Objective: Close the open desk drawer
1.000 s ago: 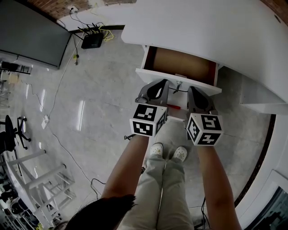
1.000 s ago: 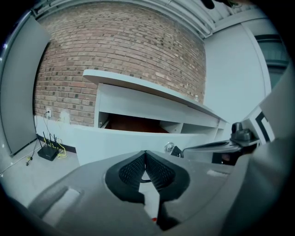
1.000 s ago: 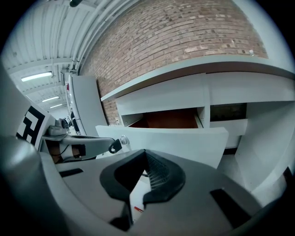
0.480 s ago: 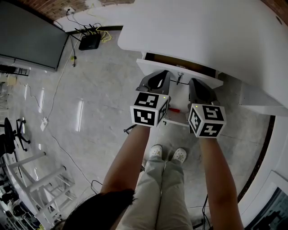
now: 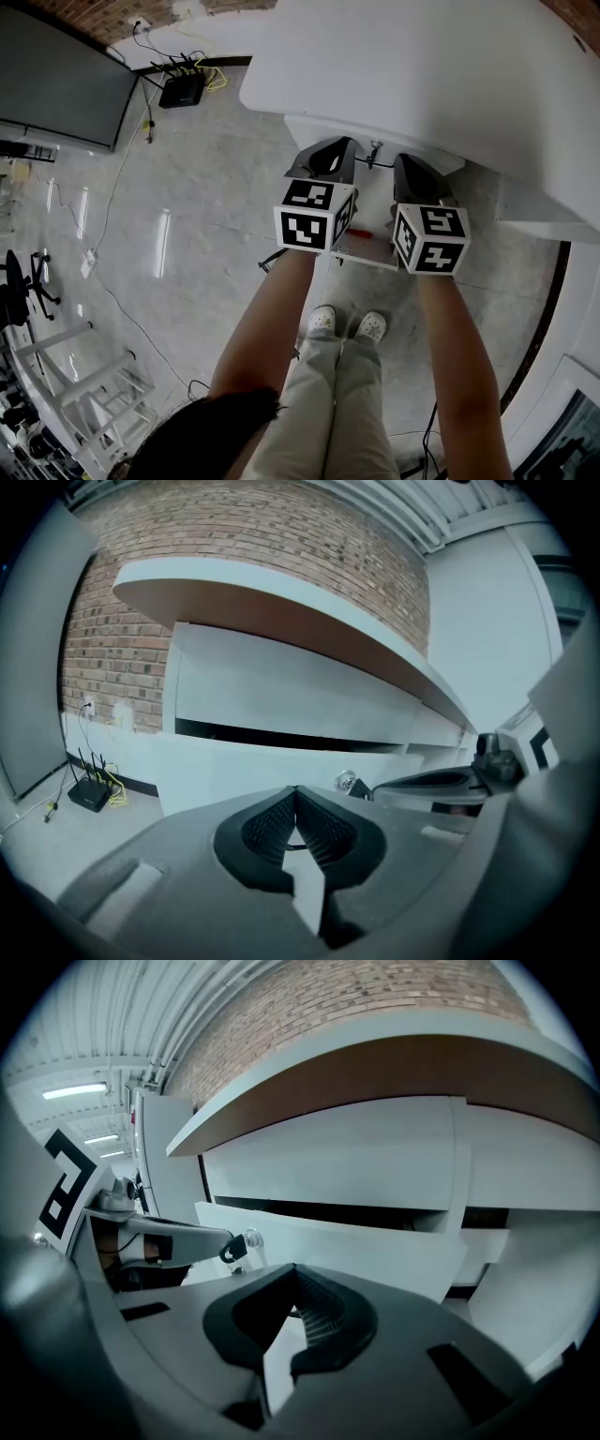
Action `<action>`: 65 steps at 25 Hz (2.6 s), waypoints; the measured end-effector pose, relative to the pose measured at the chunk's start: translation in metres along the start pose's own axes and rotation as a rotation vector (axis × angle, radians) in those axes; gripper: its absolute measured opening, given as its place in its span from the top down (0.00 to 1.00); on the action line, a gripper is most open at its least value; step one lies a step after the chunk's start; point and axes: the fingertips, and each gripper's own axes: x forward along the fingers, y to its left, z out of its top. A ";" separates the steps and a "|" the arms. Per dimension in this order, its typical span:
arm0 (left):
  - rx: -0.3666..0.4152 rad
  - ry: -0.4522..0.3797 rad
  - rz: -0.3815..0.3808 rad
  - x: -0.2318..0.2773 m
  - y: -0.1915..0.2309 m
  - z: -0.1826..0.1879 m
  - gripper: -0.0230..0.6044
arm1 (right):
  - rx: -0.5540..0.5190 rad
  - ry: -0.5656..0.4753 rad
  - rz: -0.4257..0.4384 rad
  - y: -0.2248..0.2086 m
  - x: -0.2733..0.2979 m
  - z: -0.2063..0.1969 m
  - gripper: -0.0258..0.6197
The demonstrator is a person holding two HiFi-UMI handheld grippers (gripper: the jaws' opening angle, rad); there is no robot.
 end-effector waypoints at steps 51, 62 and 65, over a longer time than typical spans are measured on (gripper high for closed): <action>0.046 -0.098 -0.069 -0.060 -0.026 0.009 0.95 | -0.078 -0.091 0.052 0.021 -0.061 0.006 0.95; 0.046 -0.195 -0.085 -0.134 -0.063 0.037 0.95 | -0.017 -0.171 0.087 0.047 -0.144 0.038 0.95; 0.067 -0.225 -0.095 -0.154 -0.078 0.051 0.95 | -0.034 -0.206 0.108 0.058 -0.169 0.051 0.95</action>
